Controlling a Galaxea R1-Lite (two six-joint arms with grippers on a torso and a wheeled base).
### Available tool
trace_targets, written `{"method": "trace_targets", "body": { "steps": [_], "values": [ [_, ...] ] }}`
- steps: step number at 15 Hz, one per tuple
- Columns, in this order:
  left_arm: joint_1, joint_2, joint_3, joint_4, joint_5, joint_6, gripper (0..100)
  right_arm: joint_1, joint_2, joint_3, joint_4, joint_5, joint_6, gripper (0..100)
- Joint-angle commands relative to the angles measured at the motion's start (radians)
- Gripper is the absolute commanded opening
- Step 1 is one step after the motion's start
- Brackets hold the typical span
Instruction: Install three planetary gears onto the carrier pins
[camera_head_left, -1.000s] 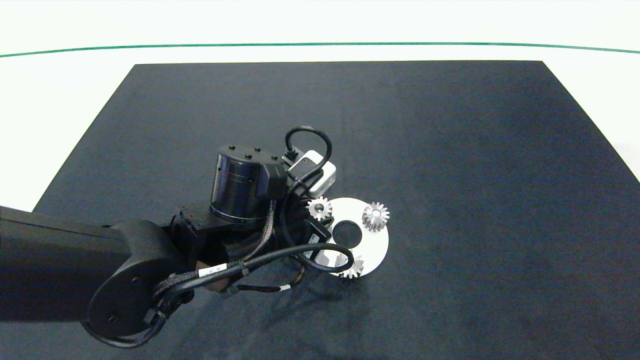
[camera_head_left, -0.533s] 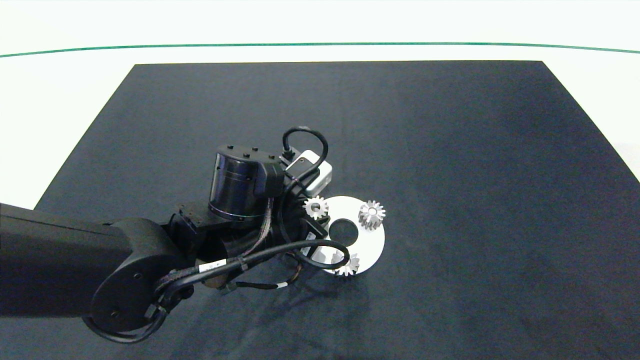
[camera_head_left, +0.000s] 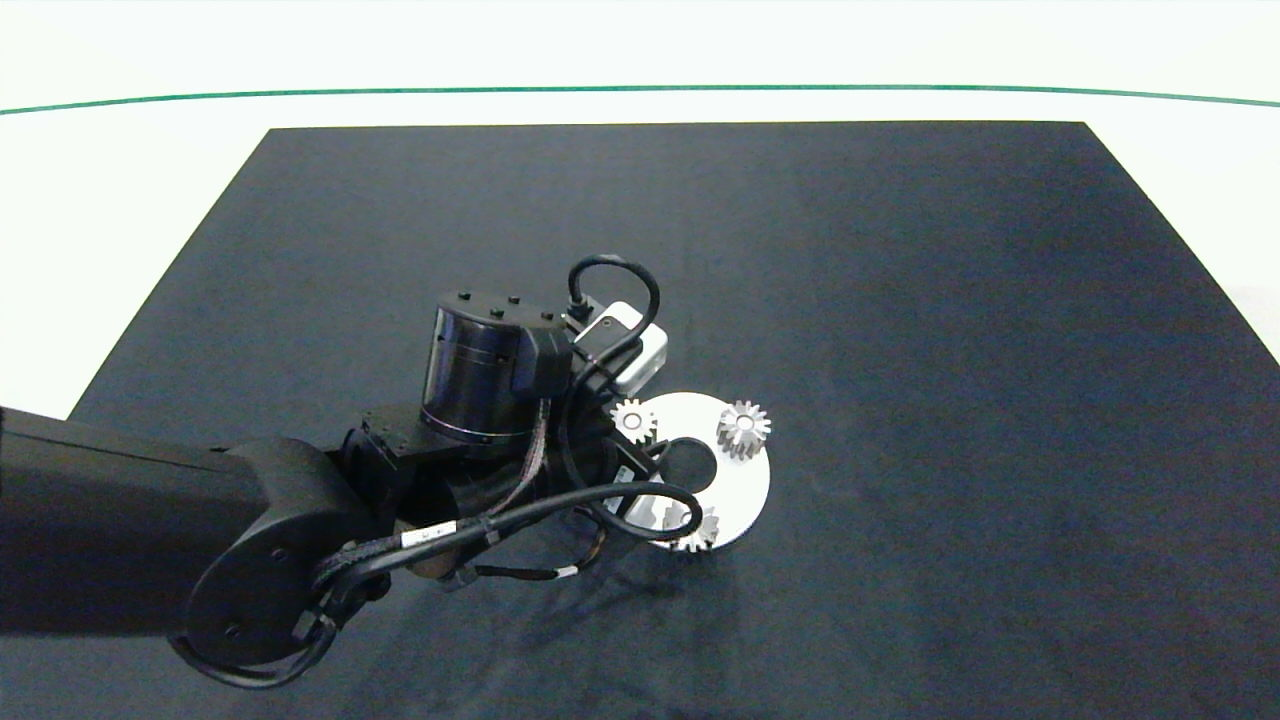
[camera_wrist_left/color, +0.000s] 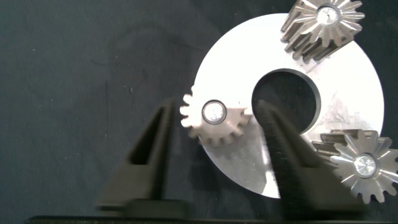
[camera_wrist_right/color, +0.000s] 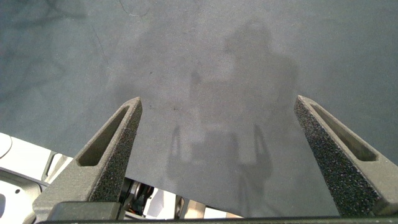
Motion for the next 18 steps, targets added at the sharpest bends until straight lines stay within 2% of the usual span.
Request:
{"method": "trace_targets", "body": {
  "steps": [1,2,3,5,6,8,9,12,14,15,17,18],
  "values": [
    [-0.003,-0.011,0.008,0.002,0.001,0.002,100,0.000,0.001,0.000,0.002,-0.001,-0.001,100],
    [-0.002,-0.053,0.005,0.011,0.003,0.002,100,0.002,0.003,0.000,0.002,-0.001,-0.001,100],
    [-0.002,-0.120,-0.002,0.060,0.003,0.003,100,0.002,0.004,0.000,0.002,0.000,-0.001,100],
    [0.012,-0.226,-0.055,0.246,0.003,0.009,100,0.002,0.004,0.000,0.002,0.000,-0.001,100],
    [0.062,-0.291,-0.086,0.376,0.001,0.011,100,0.010,0.006,-0.002,0.002,0.000,-0.001,100],
    [0.151,-0.410,-0.055,0.451,-0.004,0.020,100,0.011,0.012,-0.011,0.002,-0.003,-0.001,100],
    [0.182,-0.456,-0.025,0.465,-0.004,0.020,100,0.011,0.015,-0.020,0.002,-0.003,-0.001,100],
    [0.435,-0.751,0.173,0.507,-0.004,0.020,100,-0.004,0.028,-0.064,0.005,-0.015,-0.004,100],
    [0.553,-0.955,0.299,0.530,-0.005,0.020,100,-0.056,0.003,-0.066,0.017,-0.018,-0.013,100],
    [0.587,-1.051,0.362,0.548,0.004,0.020,100,-0.096,-0.015,-0.064,0.033,-0.018,-0.022,100],
    [0.671,-1.259,0.485,0.576,0.012,0.022,100,-0.175,-0.094,-0.061,0.097,-0.018,-0.064,100],
    [0.698,-1.343,0.526,0.589,0.012,0.020,100,-0.240,-0.147,-0.063,0.129,-0.018,-0.094,100]
  ]
}}
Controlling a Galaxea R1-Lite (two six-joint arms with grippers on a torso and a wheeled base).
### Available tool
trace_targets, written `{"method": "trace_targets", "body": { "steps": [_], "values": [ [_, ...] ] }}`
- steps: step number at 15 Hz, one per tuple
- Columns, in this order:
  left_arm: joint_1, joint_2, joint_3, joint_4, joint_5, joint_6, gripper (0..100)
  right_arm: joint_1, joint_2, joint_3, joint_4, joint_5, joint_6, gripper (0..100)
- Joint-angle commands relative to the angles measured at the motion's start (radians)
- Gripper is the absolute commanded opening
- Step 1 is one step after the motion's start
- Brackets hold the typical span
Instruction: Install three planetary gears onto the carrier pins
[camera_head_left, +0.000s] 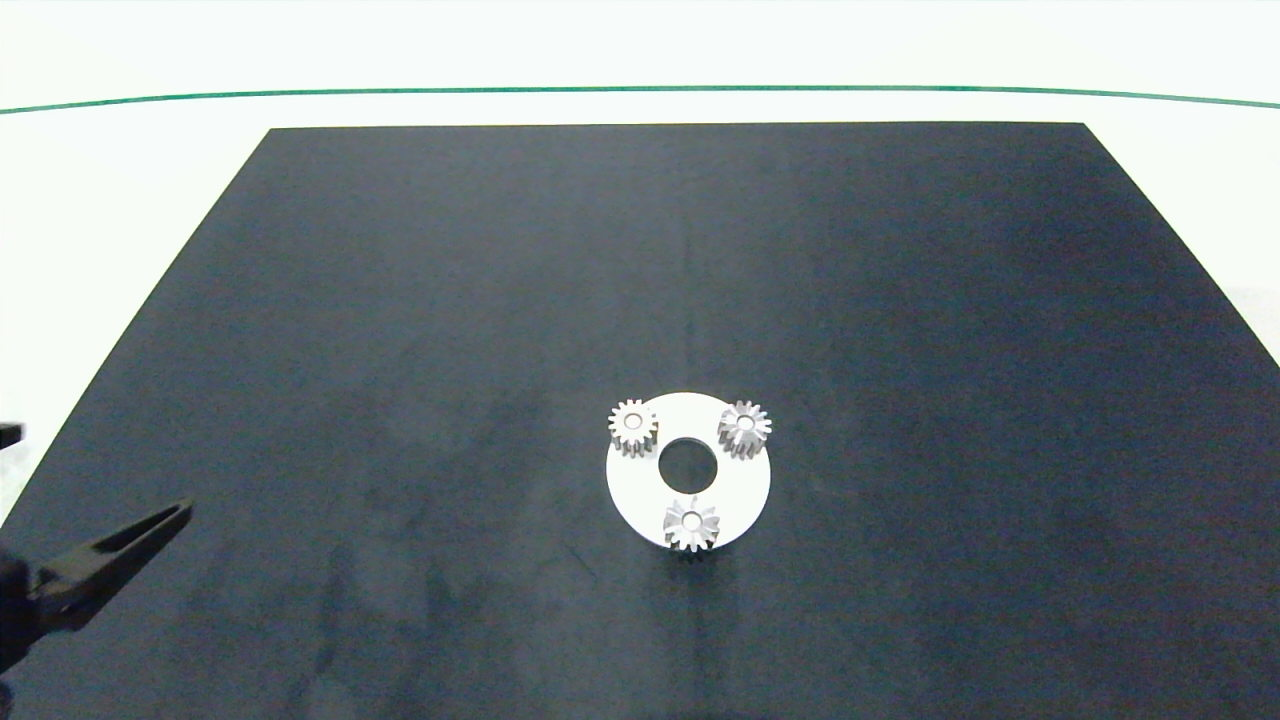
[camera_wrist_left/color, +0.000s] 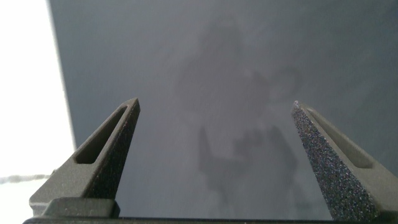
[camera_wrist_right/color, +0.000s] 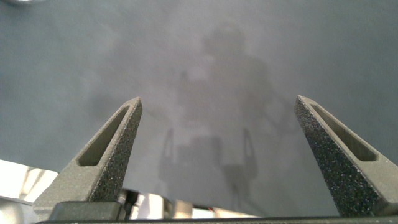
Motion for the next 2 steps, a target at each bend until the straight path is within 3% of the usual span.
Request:
{"method": "trace_targets", "body": {
  "steps": [1,2],
  "values": [
    [0.174,-0.487,0.266,0.071,0.011,0.003,100,-0.194,-0.184,0.003,0.085,0.001,-0.083,100],
    [0.176,-0.556,0.295,0.088,0.011,0.003,100,-0.249,-0.242,0.003,0.111,0.001,-0.102,100]
  ]
}}
